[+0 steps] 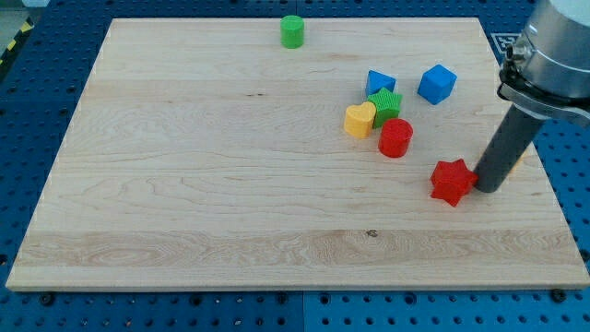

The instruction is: Move the red star slightly up

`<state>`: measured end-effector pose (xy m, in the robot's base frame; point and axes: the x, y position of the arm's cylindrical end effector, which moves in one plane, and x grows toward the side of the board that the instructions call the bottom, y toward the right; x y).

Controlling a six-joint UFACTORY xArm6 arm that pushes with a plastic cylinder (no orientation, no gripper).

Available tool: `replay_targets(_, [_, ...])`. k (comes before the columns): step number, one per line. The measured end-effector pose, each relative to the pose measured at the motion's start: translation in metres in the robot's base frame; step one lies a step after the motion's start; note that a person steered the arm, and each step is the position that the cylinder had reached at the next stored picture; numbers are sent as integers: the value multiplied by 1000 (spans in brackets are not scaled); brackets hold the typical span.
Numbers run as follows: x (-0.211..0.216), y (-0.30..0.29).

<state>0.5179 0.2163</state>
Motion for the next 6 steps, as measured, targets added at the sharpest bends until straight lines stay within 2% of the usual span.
replay_targets(2, [37, -18])
replay_targets(3, [36, -40])
replay_targets(5, [-5, -77])
replay_targets(6, [27, -77])
